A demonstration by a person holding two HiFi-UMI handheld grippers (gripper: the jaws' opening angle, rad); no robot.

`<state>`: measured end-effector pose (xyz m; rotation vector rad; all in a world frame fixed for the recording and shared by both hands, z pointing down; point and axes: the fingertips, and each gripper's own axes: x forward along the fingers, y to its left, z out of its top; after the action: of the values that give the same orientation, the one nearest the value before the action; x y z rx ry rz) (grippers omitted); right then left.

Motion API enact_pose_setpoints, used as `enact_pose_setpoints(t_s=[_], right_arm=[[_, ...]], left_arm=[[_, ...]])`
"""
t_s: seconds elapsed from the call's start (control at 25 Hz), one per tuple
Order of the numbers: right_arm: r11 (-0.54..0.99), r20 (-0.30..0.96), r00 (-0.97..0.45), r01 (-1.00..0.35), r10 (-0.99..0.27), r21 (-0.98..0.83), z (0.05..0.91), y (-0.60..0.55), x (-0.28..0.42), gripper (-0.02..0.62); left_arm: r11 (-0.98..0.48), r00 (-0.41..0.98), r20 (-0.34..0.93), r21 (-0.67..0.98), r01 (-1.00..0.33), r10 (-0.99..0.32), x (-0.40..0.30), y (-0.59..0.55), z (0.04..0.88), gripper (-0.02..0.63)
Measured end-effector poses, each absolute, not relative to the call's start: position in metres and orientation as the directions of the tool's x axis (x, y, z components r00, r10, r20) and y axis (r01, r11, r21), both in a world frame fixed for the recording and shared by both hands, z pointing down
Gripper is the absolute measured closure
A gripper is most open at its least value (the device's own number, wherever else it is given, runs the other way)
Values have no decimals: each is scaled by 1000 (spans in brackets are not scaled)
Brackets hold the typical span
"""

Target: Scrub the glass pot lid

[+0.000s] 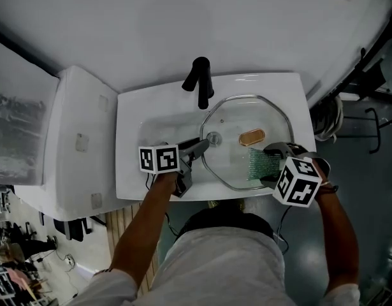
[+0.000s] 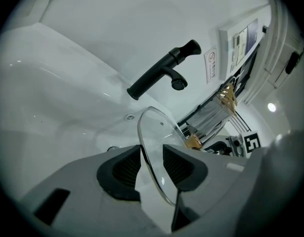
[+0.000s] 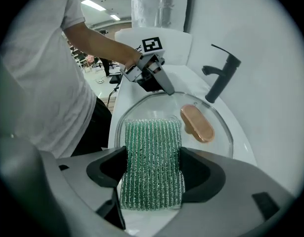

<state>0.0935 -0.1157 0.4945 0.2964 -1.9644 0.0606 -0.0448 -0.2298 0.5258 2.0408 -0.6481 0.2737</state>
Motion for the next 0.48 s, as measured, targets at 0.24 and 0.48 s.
enact_pose_setpoints(t_s=[0.24, 0.48], right_arm=[[925, 919, -309, -360, -245, 125, 494, -128, 161, 262], [857, 897, -292, -492, -331, 156, 488, -133, 184, 263]], left_arm=[[-416, 835, 438, 727, -547, -333, -45, -230, 526, 459], [-412, 833, 439, 726, -550, -337, -45, -229, 526, 459]])
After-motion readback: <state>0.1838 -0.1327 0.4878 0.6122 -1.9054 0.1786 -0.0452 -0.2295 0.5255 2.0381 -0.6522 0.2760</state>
